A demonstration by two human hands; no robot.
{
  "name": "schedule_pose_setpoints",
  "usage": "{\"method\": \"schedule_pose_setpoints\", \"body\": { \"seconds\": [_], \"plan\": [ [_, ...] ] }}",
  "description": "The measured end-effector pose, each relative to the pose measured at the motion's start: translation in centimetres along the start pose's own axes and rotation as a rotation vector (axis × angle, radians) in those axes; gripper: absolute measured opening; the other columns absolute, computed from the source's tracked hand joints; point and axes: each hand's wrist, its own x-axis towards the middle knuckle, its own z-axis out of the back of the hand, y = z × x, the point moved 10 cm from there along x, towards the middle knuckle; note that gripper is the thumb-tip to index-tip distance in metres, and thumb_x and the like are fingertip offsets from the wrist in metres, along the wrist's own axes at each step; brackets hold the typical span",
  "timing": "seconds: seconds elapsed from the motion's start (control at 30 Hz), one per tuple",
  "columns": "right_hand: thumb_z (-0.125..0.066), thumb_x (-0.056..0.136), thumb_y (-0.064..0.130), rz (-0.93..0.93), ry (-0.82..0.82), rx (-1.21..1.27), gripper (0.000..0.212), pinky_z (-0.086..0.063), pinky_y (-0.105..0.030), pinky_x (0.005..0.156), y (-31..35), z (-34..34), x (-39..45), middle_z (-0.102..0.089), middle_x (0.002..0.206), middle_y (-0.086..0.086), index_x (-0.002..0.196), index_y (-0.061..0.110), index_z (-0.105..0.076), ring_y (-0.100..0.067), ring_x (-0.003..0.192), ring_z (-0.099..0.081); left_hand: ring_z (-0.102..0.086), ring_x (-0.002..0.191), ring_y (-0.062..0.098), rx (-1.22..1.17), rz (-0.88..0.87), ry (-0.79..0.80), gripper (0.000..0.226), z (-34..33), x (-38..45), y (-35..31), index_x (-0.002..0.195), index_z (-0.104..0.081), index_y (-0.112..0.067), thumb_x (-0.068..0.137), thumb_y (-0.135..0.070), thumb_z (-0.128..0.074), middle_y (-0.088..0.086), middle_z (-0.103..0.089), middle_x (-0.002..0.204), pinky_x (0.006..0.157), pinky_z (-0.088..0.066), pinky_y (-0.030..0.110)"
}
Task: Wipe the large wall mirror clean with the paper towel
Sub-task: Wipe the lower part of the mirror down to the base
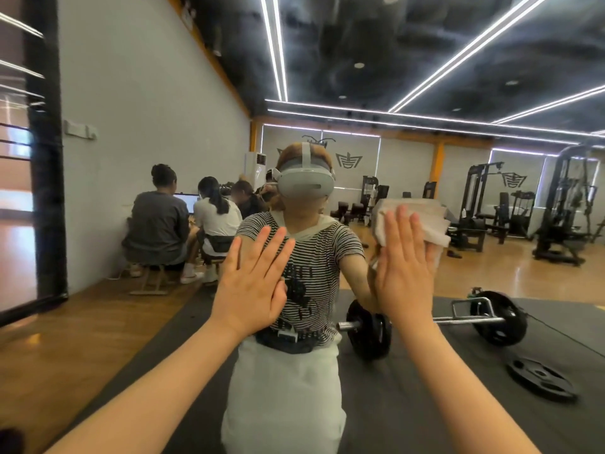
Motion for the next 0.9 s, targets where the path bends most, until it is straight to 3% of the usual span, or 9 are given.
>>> {"method": "schedule_pose_setpoints", "body": {
  "seconds": [0.1, 0.3, 0.4, 0.5, 0.7, 0.83, 0.9],
  "plan": [
    [-0.03, 0.095, 0.021, -0.115, -0.037, 0.019, 0.055, -0.012, -0.052, 0.114, -2.5, 0.7, -0.3, -0.033, 0.154, -0.016, 0.149, 0.008, -0.031, -0.028, 0.144, -0.022, -0.021, 0.145, 0.029, -0.003, 0.004, 0.007, 0.067, -0.1, 0.1, 0.0, 0.15, -0.024, -0.013, 0.087, -0.033, -0.035, 0.009, -0.02, 0.158, 0.117, -0.006, 0.051],
    [-0.023, 0.093, 0.033, -0.45, -0.037, 0.085, 0.066, -0.006, -0.059, 0.115, 0.8, -0.6, -0.7, -0.008, 0.161, -0.006, 0.154, 0.01, -0.014, -0.024, 0.148, -0.007, -0.019, 0.145, 0.029, -0.012, 0.009, -0.006, 0.069, -0.3, 0.0, 0.0, 0.151, -0.021, -0.013, 0.086, -0.032, -0.036, 0.009, -0.019, 0.158, 0.117, -0.007, 0.052],
    [-0.027, 0.095, 0.03, -0.203, -0.004, 0.055, 0.064, -0.002, -0.056, 0.115, 7.2, -2.1, -0.6, -0.004, 0.158, -0.001, 0.154, 0.015, -0.008, -0.015, 0.146, 0.002, -0.018, 0.146, 0.028, -0.018, 0.003, -0.007, 0.069, -0.3, -0.1, 0.0, 0.151, -0.019, -0.013, 0.086, -0.032, -0.036, 0.009, -0.018, 0.158, 0.118, -0.006, 0.052],
    [-0.031, 0.096, 0.027, 0.041, 0.026, 0.058, 0.066, -0.008, -0.053, 0.114, 10.8, -3.5, -1.2, -0.008, 0.16, 0.001, 0.154, 0.019, 0.0, -0.014, 0.148, 0.009, -0.017, 0.146, 0.028, -0.014, -0.004, -0.02, 0.069, -0.1, 0.0, 0.0, 0.151, -0.016, -0.014, 0.087, -0.032, -0.036, 0.009, -0.018, 0.158, 0.119, -0.001, 0.049],
    [-0.034, 0.096, 0.026, 0.162, -0.034, 0.005, 0.063, -0.006, -0.047, 0.115, 10.5, -2.9, -1.4, -0.019, 0.158, -0.004, 0.153, 0.017, -0.009, -0.014, 0.149, 0.006, -0.014, 0.146, 0.024, -0.009, 0.003, -0.009, 0.07, 0.0, 0.0, 0.0, 0.151, -0.015, -0.015, 0.087, -0.033, -0.036, 0.008, -0.017, 0.158, 0.119, 0.0, 0.048],
    [-0.032, 0.097, 0.027, 0.145, -0.051, 0.043, 0.064, -0.021, -0.055, 0.111, 10.5, -3.1, -1.6, -0.02, 0.158, -0.004, 0.155, 0.018, -0.006, -0.015, 0.149, 0.0, -0.009, 0.148, 0.022, -0.012, 0.005, -0.015, 0.07, 0.2, 0.0, 0.0, 0.152, -0.013, -0.015, 0.088, -0.031, -0.036, 0.006, -0.014, 0.159, 0.12, 0.002, 0.046],
    [-0.033, 0.097, 0.026, 0.154, -0.046, 0.038, 0.063, -0.021, -0.056, 0.111, 10.5, -3.2, -1.7, -0.02, 0.158, -0.004, 0.155, 0.017, -0.009, -0.018, 0.149, -0.007, -0.001, 0.15, 0.02, -0.009, -0.001, -0.032, 0.07, 0.3, -0.1, 0.0, 0.152, -0.013, -0.016, 0.088, -0.031, -0.037, 0.002, -0.007, 0.161, 0.121, 0.005, 0.044]
  ]
}}
